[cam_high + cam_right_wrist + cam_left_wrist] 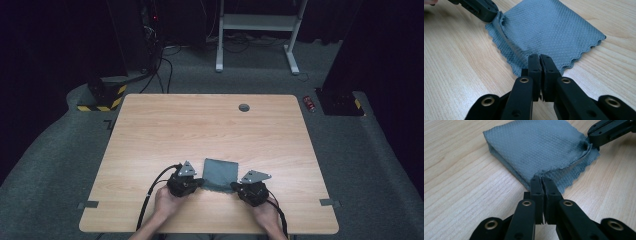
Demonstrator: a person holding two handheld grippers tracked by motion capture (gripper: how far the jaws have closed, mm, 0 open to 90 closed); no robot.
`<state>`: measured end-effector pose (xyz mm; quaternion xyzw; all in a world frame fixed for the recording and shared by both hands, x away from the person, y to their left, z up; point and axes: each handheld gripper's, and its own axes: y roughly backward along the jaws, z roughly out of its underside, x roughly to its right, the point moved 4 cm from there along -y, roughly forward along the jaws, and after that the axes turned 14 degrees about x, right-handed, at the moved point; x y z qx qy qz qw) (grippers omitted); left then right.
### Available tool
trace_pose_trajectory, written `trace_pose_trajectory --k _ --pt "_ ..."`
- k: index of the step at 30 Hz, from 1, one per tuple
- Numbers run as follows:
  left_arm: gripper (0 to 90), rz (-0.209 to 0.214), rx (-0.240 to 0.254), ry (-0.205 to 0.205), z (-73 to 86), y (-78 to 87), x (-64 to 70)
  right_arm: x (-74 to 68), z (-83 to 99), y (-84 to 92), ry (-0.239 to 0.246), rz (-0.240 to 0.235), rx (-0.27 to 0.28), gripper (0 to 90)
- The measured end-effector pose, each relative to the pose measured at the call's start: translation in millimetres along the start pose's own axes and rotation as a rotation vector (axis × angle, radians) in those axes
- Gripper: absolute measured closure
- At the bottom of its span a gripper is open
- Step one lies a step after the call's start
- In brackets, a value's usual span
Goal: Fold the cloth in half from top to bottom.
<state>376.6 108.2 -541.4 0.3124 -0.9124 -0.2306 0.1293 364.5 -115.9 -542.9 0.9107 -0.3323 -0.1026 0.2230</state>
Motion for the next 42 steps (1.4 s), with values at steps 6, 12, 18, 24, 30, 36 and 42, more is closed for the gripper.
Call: trace_pose_trajectory --k 6,12,18,24,30,36,42 --pt "85.1 -0.002 0.000 0.008 3.7 5.0 -1.4 1.6 1.4 4.2 -0.017 -0.003 0.009 80.5" --pt "78.0 -0.027 0.038 0.006 -4.2 16.3 -3.6 4.1 -6.0 14.5 -0.056 -0.017 0.070 79.3" --pt "67.8 -0.016 0.056 0.021 -16.8 9.8 -1.2 6.8 -13.9 10.0 -0.083 0.005 0.082 79.6" --pt "60.4 -0.022 -0.024 -0.012 -9.4 -9.3 4.5 0.8 -9.5 -4.1 -0.051 0.008 0.027 78.8" --pt "54.9 -0.034 -0.039 -0.020 2.1 -0.1 3.8 0.1 3.8 3.2 -0.005 0.019 -0.021 75.0" --pt "51.1 -0.027 -0.007 0.022 -5.4 6.7 -4.2 15.5 0.0 11.4 -0.067 0.054 0.024 74.4" --pt "49.1 -0.081 0.029 0.044 -30.8 -7.6 -20.9 32.8 -15.1 0.1 -0.115 0.109 0.049 72.3"
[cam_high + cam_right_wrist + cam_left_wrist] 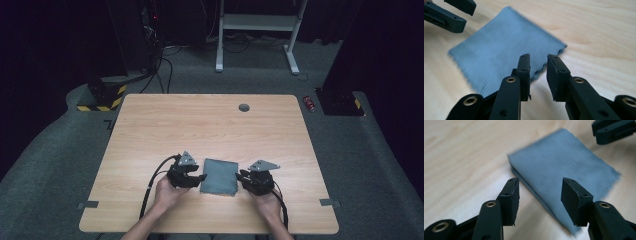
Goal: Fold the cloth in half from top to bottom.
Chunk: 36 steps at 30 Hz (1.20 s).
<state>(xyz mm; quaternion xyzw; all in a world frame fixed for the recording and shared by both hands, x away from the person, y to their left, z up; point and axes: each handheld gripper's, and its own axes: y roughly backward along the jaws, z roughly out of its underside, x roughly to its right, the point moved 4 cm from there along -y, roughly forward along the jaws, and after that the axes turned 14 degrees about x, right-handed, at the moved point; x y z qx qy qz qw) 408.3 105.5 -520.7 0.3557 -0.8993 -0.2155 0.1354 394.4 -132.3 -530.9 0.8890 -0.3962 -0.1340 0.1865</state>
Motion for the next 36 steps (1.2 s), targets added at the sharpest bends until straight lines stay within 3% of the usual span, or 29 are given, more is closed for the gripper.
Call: trace_pose_trajectory --k 7,12,15,18,20,24,28,33,36 --pt "49.2 -0.086 -0.005 0.038 -17.1 -33.2 -15.8 12.3 -12.5 -22.9 -0.031 0.055 -0.008 69.8" --pt "49.4 -0.116 -0.028 0.052 -18.8 -51.8 -20.7 15.9 -17.0 -38.4 -0.036 0.081 -0.027 68.5" --pt "49.9 -0.151 -0.075 0.015 -12.8 -59.9 -23.3 19.8 -13.2 -47.1 -0.034 0.098 -0.062 67.4" --pt "48.8 -0.151 -0.070 0.016 -11.8 -61.0 -25.0 24.0 -9.7 -49.2 -0.023 0.108 -0.077 66.7" --pt "49.2 -0.158 -0.074 -0.011 -12.2 -60.6 -22.9 26.3 -9.9 -48.1 -0.016 0.109 -0.085 66.1" --pt "55.3 -0.150 -0.082 -0.031 -12.6 -59.6 -20.6 27.7 -10.1 -46.9 -0.013 0.107 -0.090 66.5" --pt "65.1 -0.097 -0.079 -0.009 -12.2 -58.9 -20.7 25.6 -10.7 -48.1 0.002 0.085 -0.096 71.2" --pt "75.3 -0.071 -0.078 -0.008 -12.1 -59.1 -18.0 24.9 -12.5 -49.5 0.017 0.043 -0.113 80.0" --pt "79.6 -0.043 -0.076 0.028 -11.7 -58.9 -20.0 24.7 -13.7 -50.8 0.018 0.031 -0.121 86.7"
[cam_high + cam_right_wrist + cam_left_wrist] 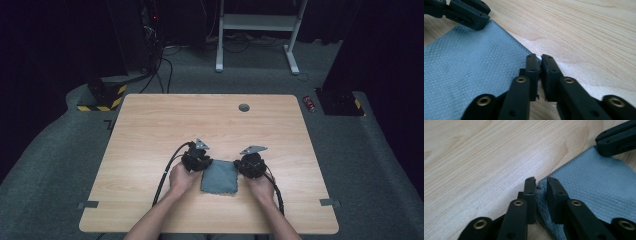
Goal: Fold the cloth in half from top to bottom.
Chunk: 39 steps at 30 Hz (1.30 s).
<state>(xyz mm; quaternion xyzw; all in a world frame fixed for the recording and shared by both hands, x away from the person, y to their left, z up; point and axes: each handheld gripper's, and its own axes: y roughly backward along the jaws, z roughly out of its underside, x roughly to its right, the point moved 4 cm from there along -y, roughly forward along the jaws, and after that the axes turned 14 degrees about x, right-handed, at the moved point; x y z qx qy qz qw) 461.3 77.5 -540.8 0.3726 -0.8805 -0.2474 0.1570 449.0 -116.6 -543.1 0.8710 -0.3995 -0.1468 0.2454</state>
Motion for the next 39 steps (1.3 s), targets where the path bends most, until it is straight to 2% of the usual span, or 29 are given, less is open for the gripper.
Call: trace_pose_trajectory --k 3,8,10,15,20,25,28,31,32,34,37,39 --pt "84.1 0.010 -0.002 0.010 0.0 0.7 -2.0 -0.8 -1.9 -1.3 0.027 0.007 -0.004 88.5" --pt "86.5 0.011 0.006 0.006 -1.0 0.6 -5.3 -0.3 -7.6 -2.0 0.031 0.026 0.006 89.1" --pt "86.6 0.008 0.007 0.020 -2.2 -1.3 -7.6 0.2 -11.6 -2.3 0.034 0.034 0.008 89.2" --pt "86.6 -0.009 0.032 0.025 -12.7 -5.5 -12.9 6.1 -19.1 -8.1 0.035 0.067 0.002 89.1" --pt "86.5 -0.030 0.013 0.014 -15.8 -13.3 -15.7 11.5 -21.6 -15.0 0.030 0.097 0.003 89.0" --pt "85.5 -0.039 0.012 0.039 -15.1 -19.1 -18.5 15.9 -17.8 -22.8 0.008 0.115 -0.011 88.3" --pt "78.4 -0.064 0.022 0.042 -17.3 -15.3 -19.1 14.9 -19.4 -21.3 0.025 0.130 -0.019 83.9" --pt "67.2 -0.070 0.059 0.035 -23.2 -4.8 -17.5 9.3 -24.6 -12.4 0.033 0.119 0.017 80.7" --pt "64.3 -0.074 0.069 0.022 -24.7 -1.2 -15.9 6.2 -26.0 -9.2 0.035 0.109 0.030 80.5" --pt "62.1 -0.065 0.079 0.023 -25.6 2.1 -12.7 -1.0 -27.2 -5.7 0.045 0.073 0.038 80.6" --pt "61.1 0.003 0.084 -0.018 -21.5 10.8 4.5 -10.8 -24.3 -4.8 0.039 0.028 0.046 80.9" --pt "61.0 0.036 0.081 -0.028 -15.7 11.8 12.0 -14.4 -19.7 -6.2 0.027 0.005 0.043 80.8"
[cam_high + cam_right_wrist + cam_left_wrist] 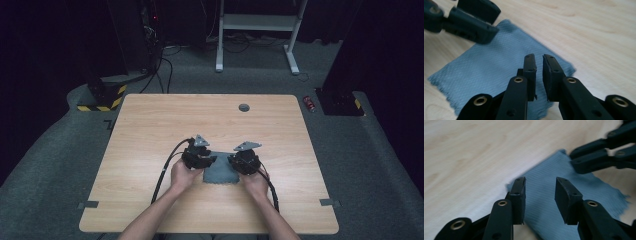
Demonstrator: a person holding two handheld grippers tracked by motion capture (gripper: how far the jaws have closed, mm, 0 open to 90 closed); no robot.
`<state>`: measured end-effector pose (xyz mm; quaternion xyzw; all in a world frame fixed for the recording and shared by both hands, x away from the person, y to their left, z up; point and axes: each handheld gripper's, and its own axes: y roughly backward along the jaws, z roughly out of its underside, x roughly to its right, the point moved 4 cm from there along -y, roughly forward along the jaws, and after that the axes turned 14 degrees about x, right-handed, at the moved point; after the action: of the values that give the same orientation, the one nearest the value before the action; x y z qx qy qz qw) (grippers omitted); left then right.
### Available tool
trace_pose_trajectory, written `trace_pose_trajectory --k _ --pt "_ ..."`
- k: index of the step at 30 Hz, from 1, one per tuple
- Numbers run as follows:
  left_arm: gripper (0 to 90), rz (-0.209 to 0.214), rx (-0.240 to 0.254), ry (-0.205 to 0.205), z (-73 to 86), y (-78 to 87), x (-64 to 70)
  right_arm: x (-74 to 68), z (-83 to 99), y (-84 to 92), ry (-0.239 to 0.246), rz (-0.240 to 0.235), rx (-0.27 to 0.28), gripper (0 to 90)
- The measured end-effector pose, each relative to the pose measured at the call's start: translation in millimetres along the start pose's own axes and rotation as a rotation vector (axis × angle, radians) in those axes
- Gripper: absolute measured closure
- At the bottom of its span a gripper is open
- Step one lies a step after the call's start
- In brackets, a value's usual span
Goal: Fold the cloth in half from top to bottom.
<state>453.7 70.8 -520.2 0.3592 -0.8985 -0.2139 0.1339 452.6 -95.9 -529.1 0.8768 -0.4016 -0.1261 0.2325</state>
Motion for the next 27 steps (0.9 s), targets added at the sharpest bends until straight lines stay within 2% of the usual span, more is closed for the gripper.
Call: trace_pose_trajectory --k 2,4,6,8,11,13,15,18,22,23,25,27 --pt "60.4 0.008 -0.020 -0.015 6.9 -1.2 2.6 -1.8 5.3 -2.1 -0.004 -0.008 -0.014 80.6" --pt "59.8 -0.002 -0.043 -0.023 14.2 -2.7 2.1 -1.5 10.3 -3.0 -0.008 -0.012 -0.023 80.1" --pt "59.5 -0.010 -0.056 -0.016 20.8 -3.0 -0.6 -0.1 14.7 -2.9 -0.006 -0.010 -0.028 79.4" --pt "59.8 -0.010 -0.042 -0.014 24.0 -0.9 -3.6 2.3 15.9 -0.8 -0.008 0.000 -0.027 78.9" --pt "58.8 -0.031 -0.057 -0.034 24.1 4.1 -5.7 3.9 16.2 1.4 0.019 0.025 -0.035 77.3" --pt "57.1 -0.021 -0.044 -0.032 24.3 9.9 -3.9 2.9 15.9 4.2 0.021 0.032 -0.040 75.9" --pt "56.2 -0.007 -0.026 -0.028 24.8 16.1 0.2 0.1 15.3 9.3 0.015 0.019 -0.019 75.3" --pt "55.1 0.012 -0.026 -0.037 28.9 21.7 9.4 -8.6 17.4 17.5 0.022 -0.010 -0.001 74.0" --pt "54.4 0.003 -0.051 -0.096 39.0 22.6 18.0 -17.8 27.0 22.4 0.043 -0.036 -0.017 73.5" --pt "54.2 -0.001 -0.044 -0.097 41.8 23.0 18.4 -18.3 30.6 22.9 0.047 -0.033 -0.028 73.2" --pt "54.0 0.008 -0.025 -0.066 45.0 25.6 16.1 -16.9 34.3 26.5 0.046 -0.027 -0.012 73.0" --pt "53.6 0.002 -0.020 -0.059 47.0 28.9 14.1 -14.6 36.4 29.5 0.044 -0.023 -0.016 71.9"
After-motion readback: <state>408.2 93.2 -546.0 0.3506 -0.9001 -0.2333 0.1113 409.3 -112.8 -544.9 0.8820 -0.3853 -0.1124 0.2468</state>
